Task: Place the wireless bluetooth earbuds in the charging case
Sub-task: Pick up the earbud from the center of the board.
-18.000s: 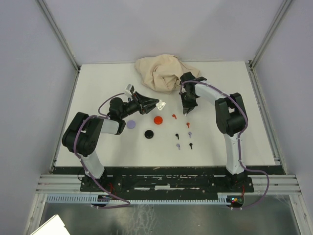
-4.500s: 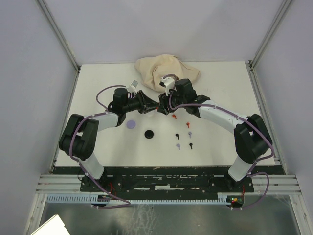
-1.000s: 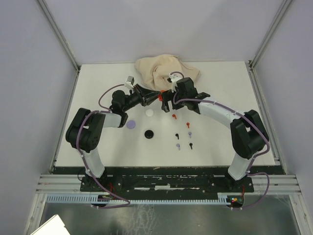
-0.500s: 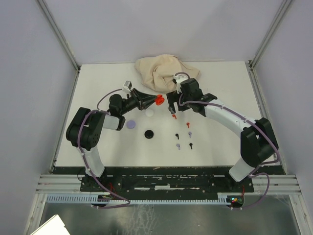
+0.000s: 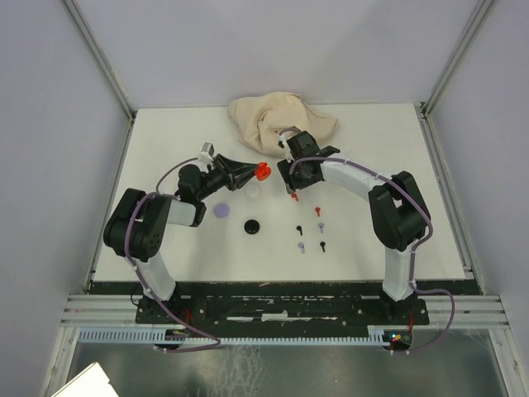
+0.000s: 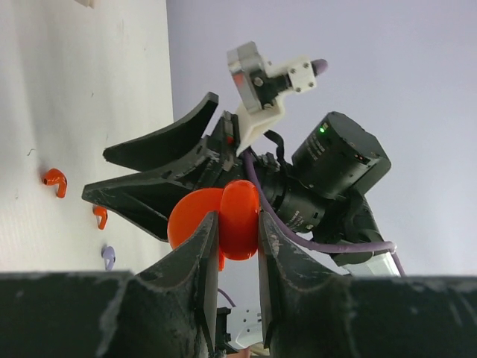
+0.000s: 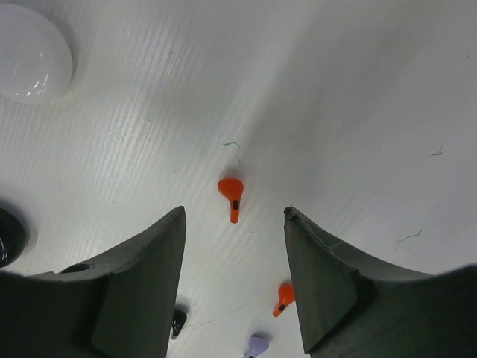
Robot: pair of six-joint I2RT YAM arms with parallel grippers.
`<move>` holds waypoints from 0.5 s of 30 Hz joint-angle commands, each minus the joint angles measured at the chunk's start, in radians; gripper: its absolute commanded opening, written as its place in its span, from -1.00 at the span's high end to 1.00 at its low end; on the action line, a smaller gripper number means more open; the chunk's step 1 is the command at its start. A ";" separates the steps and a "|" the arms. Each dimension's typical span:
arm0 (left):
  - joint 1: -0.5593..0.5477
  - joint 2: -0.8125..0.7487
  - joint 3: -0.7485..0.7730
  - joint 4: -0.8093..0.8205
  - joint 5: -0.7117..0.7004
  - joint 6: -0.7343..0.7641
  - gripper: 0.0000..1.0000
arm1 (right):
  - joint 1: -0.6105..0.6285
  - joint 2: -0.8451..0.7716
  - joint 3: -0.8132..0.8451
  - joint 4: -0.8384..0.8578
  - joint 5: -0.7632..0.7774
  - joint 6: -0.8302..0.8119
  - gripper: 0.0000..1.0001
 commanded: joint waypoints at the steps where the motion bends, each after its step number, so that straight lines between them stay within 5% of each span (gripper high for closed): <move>1: 0.001 -0.046 -0.006 0.006 -0.012 0.033 0.94 | -0.002 0.041 0.098 -0.060 -0.014 -0.013 -0.24; 15: 0.007 -0.043 -0.023 0.010 -0.023 0.026 0.94 | -0.002 0.134 0.170 -0.137 -0.025 -0.012 -0.04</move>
